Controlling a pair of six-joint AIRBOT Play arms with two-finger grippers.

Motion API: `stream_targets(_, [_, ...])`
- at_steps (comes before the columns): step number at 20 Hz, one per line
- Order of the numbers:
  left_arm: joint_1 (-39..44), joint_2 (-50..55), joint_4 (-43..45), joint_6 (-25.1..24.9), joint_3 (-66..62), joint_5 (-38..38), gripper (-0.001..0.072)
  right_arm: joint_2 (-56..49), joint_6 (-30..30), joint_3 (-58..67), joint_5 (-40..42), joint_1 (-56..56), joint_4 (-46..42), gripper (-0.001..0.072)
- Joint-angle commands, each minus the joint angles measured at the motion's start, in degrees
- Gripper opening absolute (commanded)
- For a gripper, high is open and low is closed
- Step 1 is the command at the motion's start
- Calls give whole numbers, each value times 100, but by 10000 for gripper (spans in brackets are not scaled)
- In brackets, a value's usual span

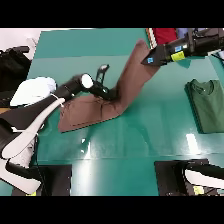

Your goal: Fold the shirts.

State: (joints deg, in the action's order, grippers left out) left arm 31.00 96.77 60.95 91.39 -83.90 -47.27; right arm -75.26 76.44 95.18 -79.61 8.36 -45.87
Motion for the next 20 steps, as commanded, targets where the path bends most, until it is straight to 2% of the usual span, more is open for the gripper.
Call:
stream_targets(1, [-590, -407, 656, -31, -579, -754, 27, -48, 173, 98, 245, 568, 332, 17])
stream_targets(3, [-1198, -920, 951, -37, -815, -942, 27, -232, 149, 90, 549, 986, 887, 18])
stream_targets(6, [-2063, -1823, 1401, -39, -1080, -1027, 27, -728, 15, 92, 1504, 2070, 1054, 18])
stream_targets(9, [-2682, -2669, 1937, -42, -1156, -1032, 27, -1528, -555, 96, 2583, 3195, 1777, 20])
stream_targets(10, [-2837, -2889, 2015, -42, -1156, -1056, 27, -1836, -787, 160, 2859, 3480, 2118, 94])
stream_targets(11, [-2955, -3036, 2031, -44, -1156, -1086, 27, -2131, -870, 334, 2999, 3670, 2267, 297])
stream_targets(12, [-3034, -3161, 2031, -48, -1156, -1137, 27, -2400, -872, 603, 3001, 3801, 2186, 412])
stream_targets(13, [-3062, -3226, 2031, -70, -1154, -1198, 27, -2581, -879, 833, 2927, 3838, 2044, 407])
stream_targets(14, [-3064, -3250, 2028, -109, -1154, -1268, 27, -2682, -857, 1032, 2787, 3797, 1862, 354])
stream_targets(15, [-3062, -3248, 1945, -153, -1154, -1364, 27, -2702, -793, 1145, 2638, 3687, 1591, 261])
stream_targets(17, [-3005, -3195, 1790, -190, -1150, -1558, 27, -2566, -496, 1167, 2184, 3324, 938, 251])
stream_targets(20, [-2634, -3088, 1794, -227, -1147, -1613, 27, -1991, -138, 457, 1740, 2562, -98, 251])
